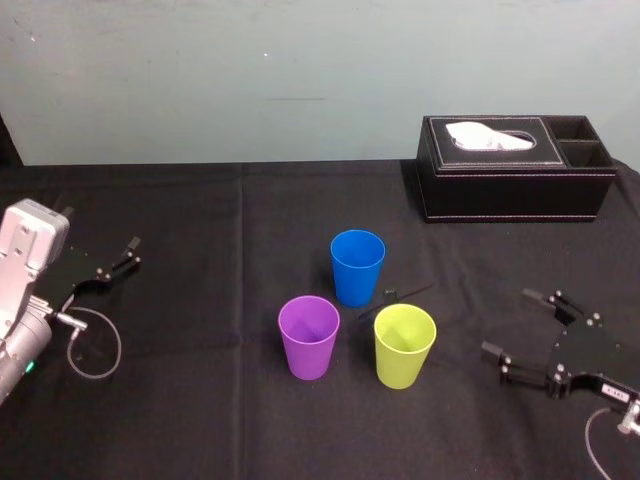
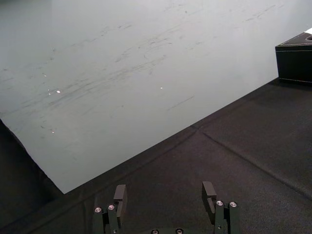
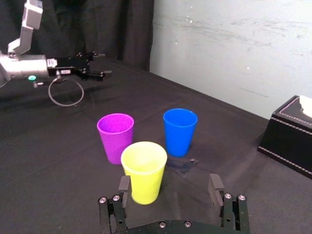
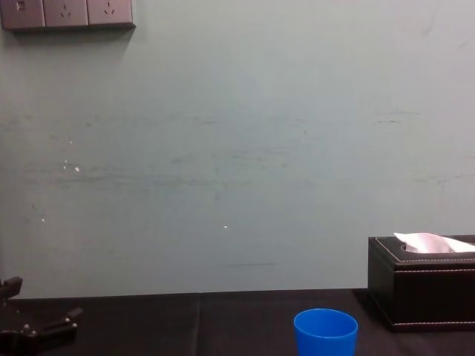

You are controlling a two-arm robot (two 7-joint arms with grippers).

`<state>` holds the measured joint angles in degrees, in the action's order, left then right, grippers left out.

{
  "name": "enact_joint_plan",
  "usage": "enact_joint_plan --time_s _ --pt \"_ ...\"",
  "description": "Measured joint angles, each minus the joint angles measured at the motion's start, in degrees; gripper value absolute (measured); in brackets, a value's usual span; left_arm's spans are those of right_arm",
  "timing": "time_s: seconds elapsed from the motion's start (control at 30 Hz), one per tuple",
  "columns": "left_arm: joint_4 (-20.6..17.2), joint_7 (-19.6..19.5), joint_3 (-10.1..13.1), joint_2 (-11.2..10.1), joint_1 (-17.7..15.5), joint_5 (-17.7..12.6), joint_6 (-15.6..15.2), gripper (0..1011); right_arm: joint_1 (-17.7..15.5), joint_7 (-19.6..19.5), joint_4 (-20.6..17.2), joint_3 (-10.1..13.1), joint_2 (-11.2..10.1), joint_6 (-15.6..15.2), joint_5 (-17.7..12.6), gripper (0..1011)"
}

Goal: Stack the three plastic cups sequentially using one hand.

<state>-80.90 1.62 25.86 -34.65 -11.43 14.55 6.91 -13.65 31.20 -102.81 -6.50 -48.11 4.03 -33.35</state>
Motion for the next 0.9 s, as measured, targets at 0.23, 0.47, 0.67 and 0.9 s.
enact_joint_plan --time_s 0.23,0.47,0.67,0.9 --pt "0.0 0.0 0.0 0.0 0.0 0.0 0.0 1010 -0.76 0.7 0.17 -0.28 0.81 0.37 1.68 1004" --pt "0.0 0.0 0.0 0.0 0.0 0.0 0.0 1010 -0.45 0.73 1.06 -1.45 2.44 0.34 3.25 1004" --pt "0.0 0.0 0.0 0.0 0.0 0.0 0.0 1010 0.15 0.67 1.67 -2.5 3.51 0.0 4.15 1004" --pt "0.0 0.0 0.0 0.0 0.0 0.0 0.0 1010 0.97 0.52 2.29 -3.7 4.54 -0.24 5.39 1004"
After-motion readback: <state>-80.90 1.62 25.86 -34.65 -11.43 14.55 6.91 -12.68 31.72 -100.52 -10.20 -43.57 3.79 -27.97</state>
